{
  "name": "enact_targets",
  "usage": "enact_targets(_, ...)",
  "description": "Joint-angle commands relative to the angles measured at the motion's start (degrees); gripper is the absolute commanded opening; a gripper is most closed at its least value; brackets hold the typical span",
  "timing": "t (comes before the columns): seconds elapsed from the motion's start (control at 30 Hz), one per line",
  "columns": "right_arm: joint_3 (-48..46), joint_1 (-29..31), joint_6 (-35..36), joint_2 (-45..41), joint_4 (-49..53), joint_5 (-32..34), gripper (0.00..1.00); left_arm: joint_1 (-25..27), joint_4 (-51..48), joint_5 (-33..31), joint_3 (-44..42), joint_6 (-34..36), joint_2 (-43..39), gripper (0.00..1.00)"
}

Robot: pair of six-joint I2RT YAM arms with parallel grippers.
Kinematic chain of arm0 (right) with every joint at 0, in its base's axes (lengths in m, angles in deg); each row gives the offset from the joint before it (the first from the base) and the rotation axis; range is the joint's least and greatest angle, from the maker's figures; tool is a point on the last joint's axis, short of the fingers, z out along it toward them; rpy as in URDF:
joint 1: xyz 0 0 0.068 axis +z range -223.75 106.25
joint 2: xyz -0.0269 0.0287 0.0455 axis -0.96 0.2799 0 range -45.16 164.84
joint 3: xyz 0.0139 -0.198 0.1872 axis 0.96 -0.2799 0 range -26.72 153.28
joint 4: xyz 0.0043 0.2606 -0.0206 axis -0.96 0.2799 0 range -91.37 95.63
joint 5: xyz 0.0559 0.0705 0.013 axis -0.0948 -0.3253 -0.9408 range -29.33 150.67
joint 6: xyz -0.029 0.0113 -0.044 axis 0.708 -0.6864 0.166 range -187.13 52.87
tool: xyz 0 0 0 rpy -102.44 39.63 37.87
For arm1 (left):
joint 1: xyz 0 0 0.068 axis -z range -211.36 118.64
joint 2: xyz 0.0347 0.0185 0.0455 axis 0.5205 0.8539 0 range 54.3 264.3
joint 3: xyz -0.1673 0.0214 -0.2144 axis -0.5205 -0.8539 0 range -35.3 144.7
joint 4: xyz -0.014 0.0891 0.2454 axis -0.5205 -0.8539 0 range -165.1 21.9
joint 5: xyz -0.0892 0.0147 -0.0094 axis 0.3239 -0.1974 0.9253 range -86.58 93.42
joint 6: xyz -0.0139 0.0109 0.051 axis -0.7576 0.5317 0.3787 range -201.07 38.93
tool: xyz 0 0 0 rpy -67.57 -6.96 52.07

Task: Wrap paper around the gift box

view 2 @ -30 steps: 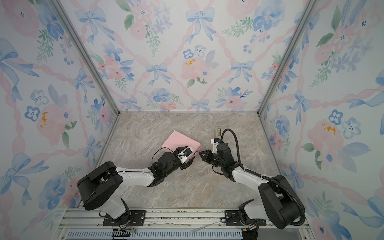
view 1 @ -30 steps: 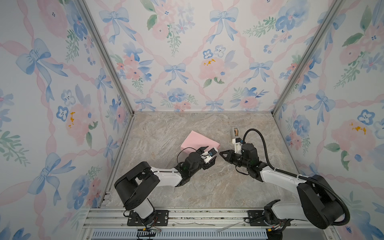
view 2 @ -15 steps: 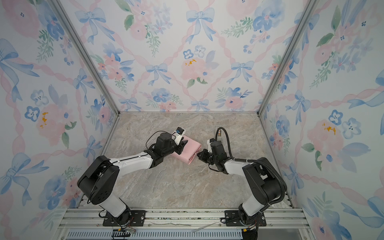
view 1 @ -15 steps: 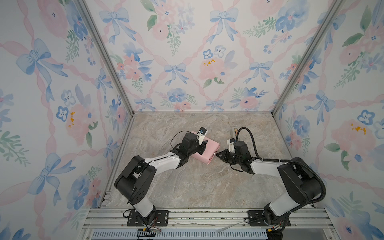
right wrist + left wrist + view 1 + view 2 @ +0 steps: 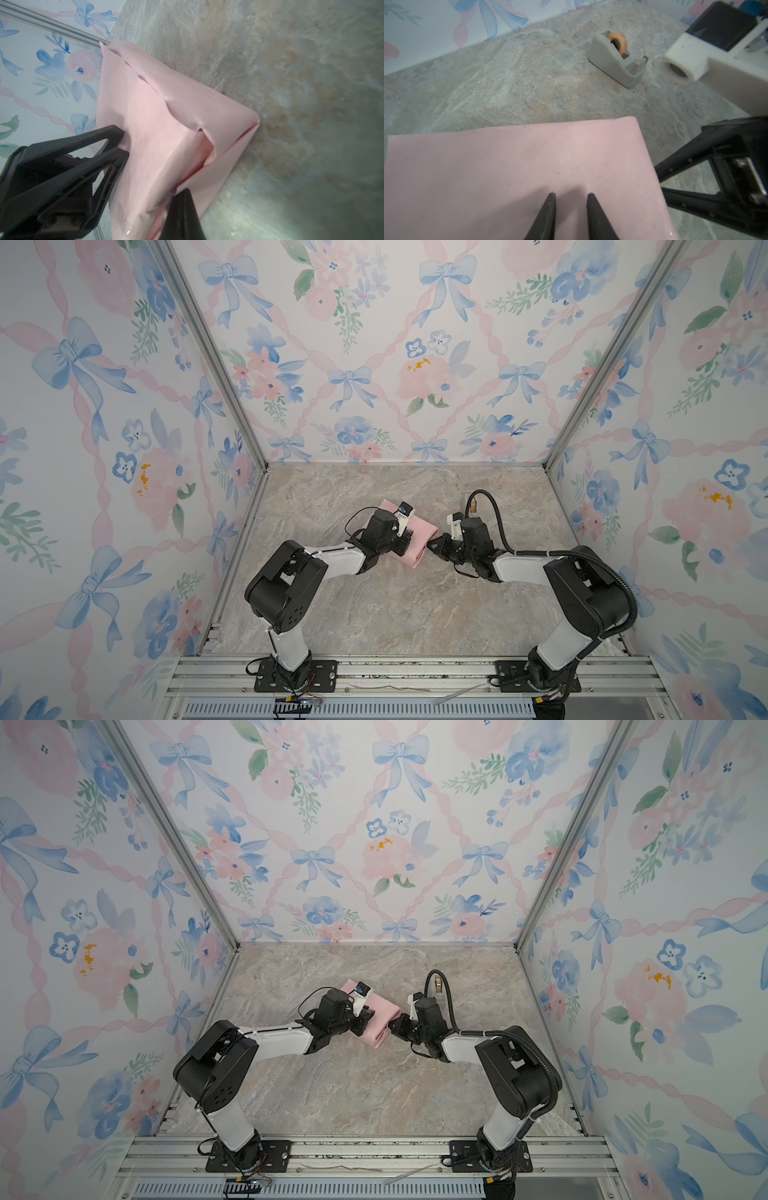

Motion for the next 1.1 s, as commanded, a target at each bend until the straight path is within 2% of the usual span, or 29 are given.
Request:
enact_targets(0.0, 2.03, 1.22, -1.03, 0.56, -2.21, -0.62, 0.00, -0.13, -1.92, 2.27, 0.15, -0.84, 2.14, 0.27)
enact_targets(0.43, 1.89, 4.62, -3.07, -3.42, -2.39, 1.56, 0.03, 0.27, -1.16, 1.48, -0.84, -1.98, 2.68, 0.26)
enact_targets(0.53, 0.60, 5.28, -3.10, -5.44, -1.54, 2.03, 0.06, 0.31, -1.23, 1.12, -0.49, -2.23, 1.50, 0.30)
enact_targets(0.63, -1.57, 5.57, -1.27, -9.74, 2.80, 3.50, 0.13, 0.41, -1.28, -0.02, 0.35, -2.86, -2.12, 0.36)
enact_targets(0.77, -1.82, 5.57, 5.33, -18.74, 15.75, 6.82, 0.27, 0.29, -4.15, -5.29, 2.13, -8.31, -8.92, 0.44)
enact_targets(0.87, 3.76, 5.32, 14.21, -22.76, 29.75, 9.42, 0.36, 0.15, -10.92, -7.98, 4.30, -11.78, -13.05, 0.52)
enact_targets(0.97, 11.42, 3.24, 22.42, -20.96, 40.78, 10.23, 0.43, -0.58, -18.88, -9.69, 6.15, -15.38, -15.52, 0.60)
enact_targets(1.07, 20.13, 0.05, 28.65, -14.03, 48.23, 7.69, 0.47, -1.94, -24.12, -8.51, 5.59, -18.75, -18.12, 0.66)
